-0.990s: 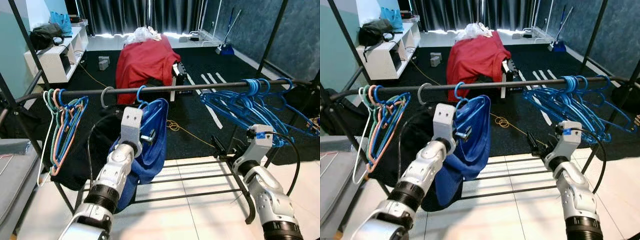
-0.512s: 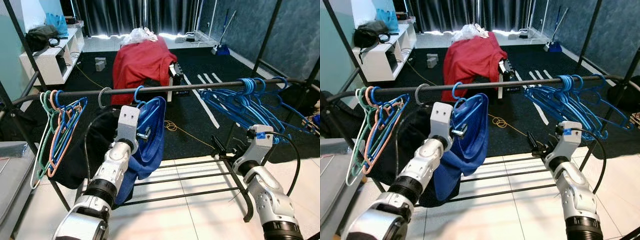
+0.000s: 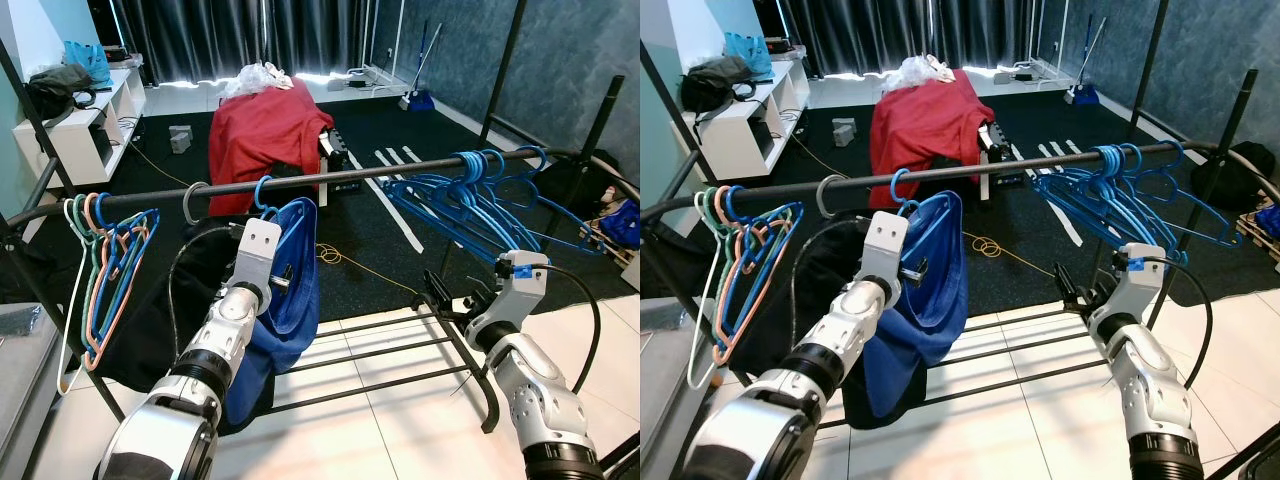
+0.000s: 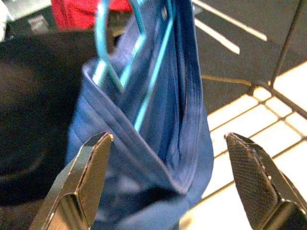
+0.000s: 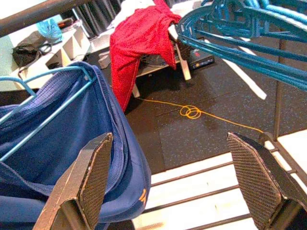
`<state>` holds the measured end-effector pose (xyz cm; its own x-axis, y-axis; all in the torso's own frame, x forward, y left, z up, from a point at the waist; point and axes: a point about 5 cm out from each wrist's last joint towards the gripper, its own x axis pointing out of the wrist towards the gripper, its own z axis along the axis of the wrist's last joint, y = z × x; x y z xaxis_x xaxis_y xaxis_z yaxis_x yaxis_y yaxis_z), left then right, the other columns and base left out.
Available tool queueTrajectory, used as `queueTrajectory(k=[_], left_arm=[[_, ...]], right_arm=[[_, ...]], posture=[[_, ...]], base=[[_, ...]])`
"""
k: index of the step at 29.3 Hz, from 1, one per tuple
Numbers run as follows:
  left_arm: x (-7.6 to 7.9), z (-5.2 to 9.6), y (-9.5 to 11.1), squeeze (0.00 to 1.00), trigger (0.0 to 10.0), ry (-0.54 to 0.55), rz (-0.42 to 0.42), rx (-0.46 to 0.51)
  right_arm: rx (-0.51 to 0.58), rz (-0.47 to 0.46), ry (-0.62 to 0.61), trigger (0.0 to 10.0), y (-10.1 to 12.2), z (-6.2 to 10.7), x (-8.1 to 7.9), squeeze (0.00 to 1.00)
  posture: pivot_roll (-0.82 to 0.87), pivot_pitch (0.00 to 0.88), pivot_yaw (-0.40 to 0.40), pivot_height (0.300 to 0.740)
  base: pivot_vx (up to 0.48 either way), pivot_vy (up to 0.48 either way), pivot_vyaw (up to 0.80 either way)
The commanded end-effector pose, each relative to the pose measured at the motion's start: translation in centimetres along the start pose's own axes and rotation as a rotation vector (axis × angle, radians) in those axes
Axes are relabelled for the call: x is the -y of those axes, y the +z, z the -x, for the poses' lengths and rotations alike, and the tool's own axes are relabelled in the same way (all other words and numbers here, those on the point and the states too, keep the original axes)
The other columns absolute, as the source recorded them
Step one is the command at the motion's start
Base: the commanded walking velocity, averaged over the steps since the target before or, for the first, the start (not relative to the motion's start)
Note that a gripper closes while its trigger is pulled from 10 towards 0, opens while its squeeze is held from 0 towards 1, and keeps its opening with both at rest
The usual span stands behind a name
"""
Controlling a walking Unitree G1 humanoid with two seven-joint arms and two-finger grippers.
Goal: Hang hanger
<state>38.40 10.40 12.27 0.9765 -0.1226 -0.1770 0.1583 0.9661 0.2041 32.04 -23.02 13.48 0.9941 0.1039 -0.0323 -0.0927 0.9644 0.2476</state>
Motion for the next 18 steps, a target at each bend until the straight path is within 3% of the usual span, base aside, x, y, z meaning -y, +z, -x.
queueTrajectory(k=[1,18], left_arm=[[0.2,-0.1,-0.1,0.00,10.0,-0.016,-0.018,-0.027],[1.1,-0.2,-0.5,0.00,10.0,-0.030,-0.087,-0.084]], right_arm=[[-0.021,-0.012,0.002,10.0,-0.5,0.1,0.0,0.00],[-0.020,-0.002,-0.009,10.0,-0.3,0.3,0.5,0.00]], posture=[[-0.12,0.000,-0.002,0.740],[-0.16,0.000,0.004,0.740]], base=[[0.000,0.000,0.00],[0.000,0.000,0.00]])
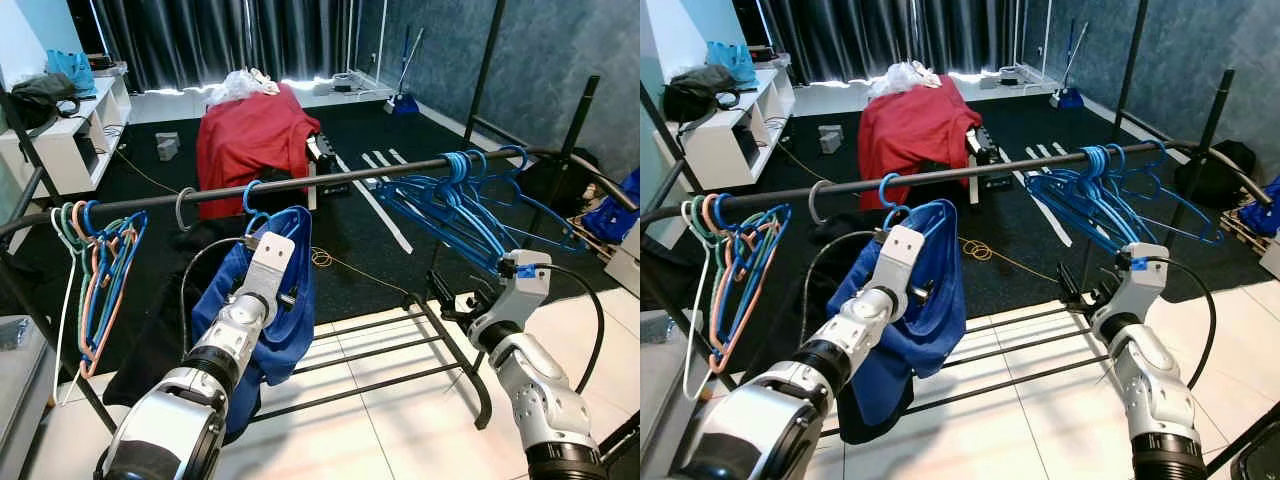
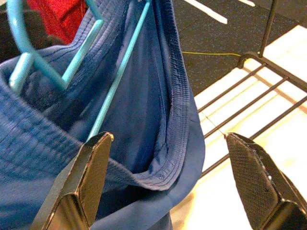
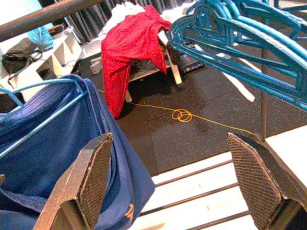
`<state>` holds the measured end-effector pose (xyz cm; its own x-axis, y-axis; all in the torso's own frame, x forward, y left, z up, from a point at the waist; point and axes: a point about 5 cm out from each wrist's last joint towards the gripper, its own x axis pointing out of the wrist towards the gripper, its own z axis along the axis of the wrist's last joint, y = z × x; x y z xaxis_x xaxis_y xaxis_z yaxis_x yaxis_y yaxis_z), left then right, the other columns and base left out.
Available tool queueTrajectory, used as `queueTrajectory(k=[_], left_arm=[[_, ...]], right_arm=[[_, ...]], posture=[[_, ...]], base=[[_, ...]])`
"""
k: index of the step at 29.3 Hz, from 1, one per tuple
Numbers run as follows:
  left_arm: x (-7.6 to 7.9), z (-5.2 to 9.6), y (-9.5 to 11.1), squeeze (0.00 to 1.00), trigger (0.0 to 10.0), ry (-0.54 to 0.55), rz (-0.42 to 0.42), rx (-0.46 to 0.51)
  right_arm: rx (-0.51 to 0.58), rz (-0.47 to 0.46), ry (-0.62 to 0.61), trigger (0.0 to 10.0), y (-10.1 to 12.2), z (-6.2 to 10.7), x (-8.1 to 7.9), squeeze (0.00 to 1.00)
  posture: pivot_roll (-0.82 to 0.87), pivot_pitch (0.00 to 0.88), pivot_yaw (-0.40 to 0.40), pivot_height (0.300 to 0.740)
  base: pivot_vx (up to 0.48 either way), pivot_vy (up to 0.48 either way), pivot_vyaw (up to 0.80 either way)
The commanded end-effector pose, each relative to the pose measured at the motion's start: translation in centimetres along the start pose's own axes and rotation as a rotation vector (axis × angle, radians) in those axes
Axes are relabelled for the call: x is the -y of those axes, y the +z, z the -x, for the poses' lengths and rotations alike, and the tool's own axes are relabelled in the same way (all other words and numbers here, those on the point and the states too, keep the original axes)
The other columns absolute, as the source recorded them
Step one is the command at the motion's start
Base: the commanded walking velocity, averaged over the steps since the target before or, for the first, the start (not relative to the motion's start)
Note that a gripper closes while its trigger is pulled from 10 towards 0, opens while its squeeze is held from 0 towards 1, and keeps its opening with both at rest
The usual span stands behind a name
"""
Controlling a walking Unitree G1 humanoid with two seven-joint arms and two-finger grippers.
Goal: Hang hanger
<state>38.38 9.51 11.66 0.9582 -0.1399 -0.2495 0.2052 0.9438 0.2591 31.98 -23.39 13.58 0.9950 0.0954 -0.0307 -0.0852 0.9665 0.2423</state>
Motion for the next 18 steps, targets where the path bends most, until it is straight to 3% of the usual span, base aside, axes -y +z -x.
queueTrajectory(k=[1,4,5,6,7,10,12,18], left_arm=[[-0.3,-0.1,0.4,0.00,10.0,0.033,0.012,0.019],[-0.6,-0.1,0.7,0.00,10.0,0.046,0.036,0.044],[-1.1,-0.1,1.3,0.00,10.0,0.073,0.095,0.094],[-1.1,-0.1,1.3,0.00,10.0,0.073,0.095,0.094],[-2.8,0.0,1.9,0.00,10.0,0.143,0.173,0.149],[-4.0,0.1,1.7,0.00,10.0,0.208,0.189,0.140],[-4.9,0.2,1.7,0.00,10.0,0.251,0.155,0.136],[-5.3,0.1,2.1,0.00,10.0,0.256,0.166,0.150]], right_arm=[[-0.024,-0.007,-0.001,10.0,-0.5,0.2,0.2,0.00],[-0.024,-0.006,0.000,10.0,-0.5,0.2,0.2,0.00],[-0.024,-0.006,0.001,10.0,-0.4,0.1,0.1,0.00],[-0.024,-0.006,0.001,10.0,-0.4,0.1,0.1,0.00],[-0.024,-0.006,0.002,10.0,-0.4,0.1,0.1,0.00],[-0.023,-0.007,0.002,10.0,-0.4,0.1,0.0,0.00],[-0.021,-0.010,0.003,10.0,-0.4,0.2,0.0,0.00],[-0.018,-0.012,0.008,10.0,-0.4,0.2,-0.4,0.00]], posture=[[-0.16,0.000,0.004,0.740],[-0.16,0.000,0.004,0.740],[-0.16,0.000,0.002,0.740],[-0.16,0.000,0.002,0.740],[-0.16,0.000,0.003,0.740],[-0.16,0.000,0.003,0.740],[-0.16,0.000,0.005,0.740],[-0.17,0.000,0.016,0.740]], base=[[0.000,0.000,0.00],[0.000,0.000,0.00],[0.000,0.000,0.00],[0.000,0.000,0.00],[0.000,0.000,0.00],[0.000,0.000,0.00],[0.000,0.000,0.00],[0.000,0.000,0.00]])
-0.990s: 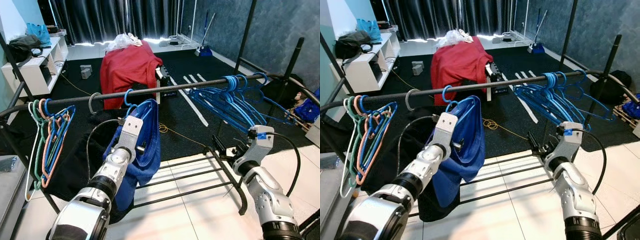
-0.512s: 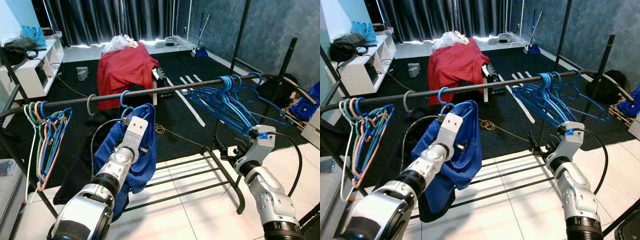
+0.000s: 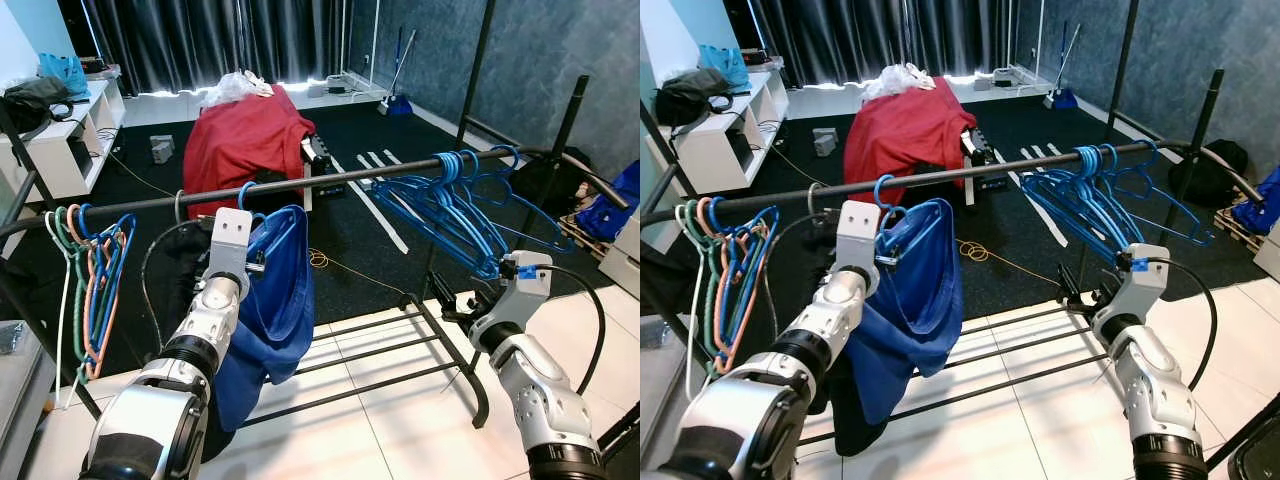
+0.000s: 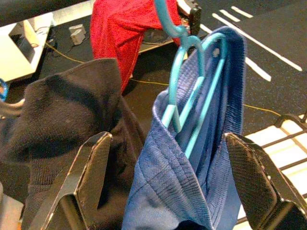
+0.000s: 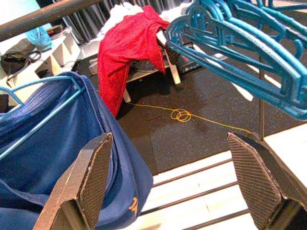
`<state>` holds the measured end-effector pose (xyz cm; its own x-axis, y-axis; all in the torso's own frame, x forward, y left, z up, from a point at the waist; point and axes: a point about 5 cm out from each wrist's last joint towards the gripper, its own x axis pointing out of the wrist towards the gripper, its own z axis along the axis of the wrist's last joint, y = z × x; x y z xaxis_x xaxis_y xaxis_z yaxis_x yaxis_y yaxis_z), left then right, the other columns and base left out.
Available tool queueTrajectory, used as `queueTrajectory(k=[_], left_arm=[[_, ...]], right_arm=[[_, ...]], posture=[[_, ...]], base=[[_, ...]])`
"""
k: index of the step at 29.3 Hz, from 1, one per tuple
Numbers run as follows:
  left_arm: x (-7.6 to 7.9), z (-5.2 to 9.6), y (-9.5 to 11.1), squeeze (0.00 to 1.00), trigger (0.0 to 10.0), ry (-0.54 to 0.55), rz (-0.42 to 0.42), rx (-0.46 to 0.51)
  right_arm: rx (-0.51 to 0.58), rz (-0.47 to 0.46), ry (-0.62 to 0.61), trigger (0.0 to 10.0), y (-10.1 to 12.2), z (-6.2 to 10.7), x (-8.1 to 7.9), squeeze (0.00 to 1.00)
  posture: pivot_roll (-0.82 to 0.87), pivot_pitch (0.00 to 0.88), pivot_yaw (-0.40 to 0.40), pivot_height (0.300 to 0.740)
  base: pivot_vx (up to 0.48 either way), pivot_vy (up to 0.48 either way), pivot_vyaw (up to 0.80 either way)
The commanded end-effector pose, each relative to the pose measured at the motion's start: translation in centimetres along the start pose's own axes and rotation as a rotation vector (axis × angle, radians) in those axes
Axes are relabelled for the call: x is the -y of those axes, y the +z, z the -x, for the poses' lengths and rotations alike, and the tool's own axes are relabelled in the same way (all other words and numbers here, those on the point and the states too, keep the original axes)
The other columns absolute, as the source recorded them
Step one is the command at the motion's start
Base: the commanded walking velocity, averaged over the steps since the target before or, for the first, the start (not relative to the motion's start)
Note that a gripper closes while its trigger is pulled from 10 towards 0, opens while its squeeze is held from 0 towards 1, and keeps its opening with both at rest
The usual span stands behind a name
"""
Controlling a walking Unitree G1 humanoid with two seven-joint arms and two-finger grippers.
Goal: Hang hanger
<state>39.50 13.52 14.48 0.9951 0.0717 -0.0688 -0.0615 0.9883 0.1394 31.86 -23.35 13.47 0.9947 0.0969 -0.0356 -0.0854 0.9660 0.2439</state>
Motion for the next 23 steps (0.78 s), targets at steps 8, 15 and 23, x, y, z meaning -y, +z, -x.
queueTrajectory(k=[8,15,23], left_arm=[[0.4,-0.1,-0.8,0.00,10.0,-0.071,-0.094,-0.078],[0.2,0.5,-3.1,0.00,10.0,-0.072,-0.213,-0.222],[-0.7,0.9,-4.6,0.00,10.0,-0.029,-0.248,-0.313]], right_arm=[[-0.007,-0.018,0.004,10.0,-0.4,0.6,-0.5,0.00],[-0.007,-0.012,-0.009,10.0,-0.6,1.0,-0.5,0.00],[-0.003,-0.014,-0.033,10.0,-0.8,1.8,-0.3,0.00]], posture=[[-0.19,0.000,0.035,0.740],[-0.22,0.000,0.055,0.740],[-0.24,0.000,0.076,0.740]], base=[[0.000,0.000,0.00],[0.000,0.000,0.00],[0.000,0.000,0.00]])
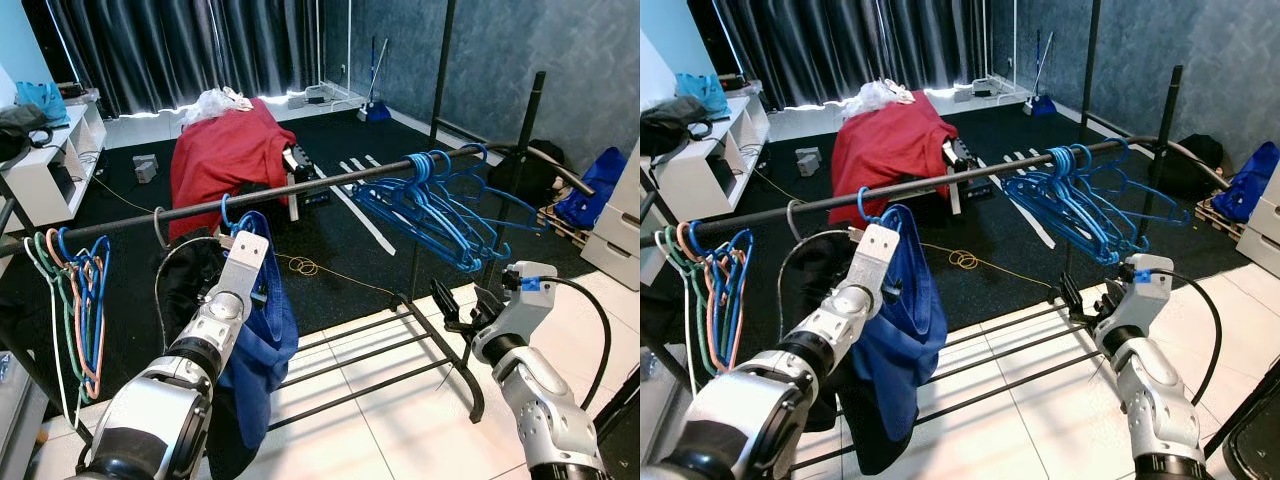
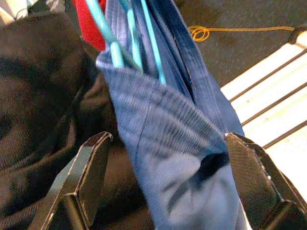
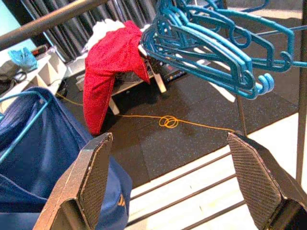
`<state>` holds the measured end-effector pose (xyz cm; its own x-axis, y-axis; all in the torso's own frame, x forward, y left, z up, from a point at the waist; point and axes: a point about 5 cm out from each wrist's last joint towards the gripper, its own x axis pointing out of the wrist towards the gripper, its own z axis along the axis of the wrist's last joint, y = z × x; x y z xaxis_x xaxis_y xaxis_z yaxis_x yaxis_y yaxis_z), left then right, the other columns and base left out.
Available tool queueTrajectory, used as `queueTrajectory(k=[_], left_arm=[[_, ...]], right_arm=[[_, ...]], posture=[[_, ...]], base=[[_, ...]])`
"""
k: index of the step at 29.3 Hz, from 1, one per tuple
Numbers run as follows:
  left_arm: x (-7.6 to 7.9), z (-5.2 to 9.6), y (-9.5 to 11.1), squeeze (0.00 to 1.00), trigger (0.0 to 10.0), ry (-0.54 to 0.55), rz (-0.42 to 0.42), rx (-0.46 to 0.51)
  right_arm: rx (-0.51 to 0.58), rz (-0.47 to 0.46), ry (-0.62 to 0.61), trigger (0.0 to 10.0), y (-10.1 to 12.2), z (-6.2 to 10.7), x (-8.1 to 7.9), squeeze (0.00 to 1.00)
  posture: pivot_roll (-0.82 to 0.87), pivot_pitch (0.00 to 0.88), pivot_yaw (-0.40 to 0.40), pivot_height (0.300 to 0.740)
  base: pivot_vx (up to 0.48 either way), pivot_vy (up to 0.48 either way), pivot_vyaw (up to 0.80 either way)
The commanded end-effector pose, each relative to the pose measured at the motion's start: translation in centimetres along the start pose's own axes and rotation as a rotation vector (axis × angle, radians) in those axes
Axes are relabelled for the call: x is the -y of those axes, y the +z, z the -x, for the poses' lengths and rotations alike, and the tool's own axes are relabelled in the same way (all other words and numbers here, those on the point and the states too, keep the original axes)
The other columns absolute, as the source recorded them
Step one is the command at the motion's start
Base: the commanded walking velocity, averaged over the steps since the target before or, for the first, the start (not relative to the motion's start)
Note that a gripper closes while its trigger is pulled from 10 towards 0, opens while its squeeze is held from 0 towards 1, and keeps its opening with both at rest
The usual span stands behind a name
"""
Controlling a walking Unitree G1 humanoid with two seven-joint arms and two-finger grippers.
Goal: Hang hanger
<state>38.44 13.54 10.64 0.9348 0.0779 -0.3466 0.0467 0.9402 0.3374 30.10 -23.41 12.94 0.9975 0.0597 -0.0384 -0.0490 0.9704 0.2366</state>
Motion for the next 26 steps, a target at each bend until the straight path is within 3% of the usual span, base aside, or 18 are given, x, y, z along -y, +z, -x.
queueTrajectory(k=[1,2,3,10,20,21,22,24,25,26], left_arm=[[-1.0,0.0,-1.0,0.00,1.5,0.031,-0.020,-0.041],[-1.0,0.0,-1.1,0.00,1.5,0.028,-0.019,-0.048],[-1.0,0.0,-1.2,0.00,0.0,0.027,-0.018,-0.057],[-0.9,0.0,-1.7,0.00,0.0,0.016,-0.049,-0.097],[-0.8,0.0,-1.5,0.00,0.0,0.013,-0.075,-0.082],[-0.9,0.0,-1.4,0.00,0.0,0.016,-0.064,-0.078],[-0.9,-0.1,-1.0,0.00,0.0,0.011,-0.003,-0.056],[-0.9,-0.1,-1.0,0.00,0.0,0.011,-0.003,-0.056],[-1.2,-0.1,-0.4,0.00,0.0,0.010,0.070,-0.020],[-1.2,-0.1,-0.4,0.00,0.0,0.010,0.070,-0.020]], right_arm=[[-0.009,-0.021,0.003,10.0,-0.2,0.1,-0.3,0.00],[-0.009,-0.022,0.002,10.0,-0.2,0.2,-0.3,0.00],[-0.009,-0.023,0.001,10.0,-0.2,0.2,-0.3,0.00],[-0.011,-0.031,-0.002,10.0,-0.4,0.1,-0.6,0.00],[-0.007,-0.038,-0.004,10.0,-0.4,0.0,-0.7,0.00],[-0.006,-0.039,-0.005,10.0,-0.4,0.0,-0.7,0.00],[-0.005,-0.039,-0.005,10.0,-0.4,0.0,-0.7,0.00],[-0.005,-0.039,-0.005,10.0,-0.4,0.0,-0.7,0.00],[-0.003,-0.039,-0.005,10.0,-0.4,0.0,-0.7,0.00],[-0.003,-0.039,-0.005,10.0,-0.4,0.0,-0.7,0.00]], posture=[[-0.24,0.000,0.077,0.740],[-0.24,0.000,0.077,0.740],[-0.24,0.000,0.077,0.740],[-0.23,0.000,0.084,0.740],[-0.23,0.000,0.087,0.740],[-0.23,0.000,0.091,0.740],[-0.24,0.000,0.093,0.740],[-0.24,0.000,0.093,0.740],[-0.24,0.000,0.094,0.740],[-0.24,0.000,0.094,0.740]], base=[[0.000,0.000,0.00],[0.000,0.000,0.00],[0.000,0.000,0.00],[0.000,0.000,0.00],[0.000,0.000,0.00],[0.000,0.000,0.00],[0.000,0.000,0.00],[0.000,0.000,0.00],[0.000,0.000,0.00],[0.000,0.000,0.00]])
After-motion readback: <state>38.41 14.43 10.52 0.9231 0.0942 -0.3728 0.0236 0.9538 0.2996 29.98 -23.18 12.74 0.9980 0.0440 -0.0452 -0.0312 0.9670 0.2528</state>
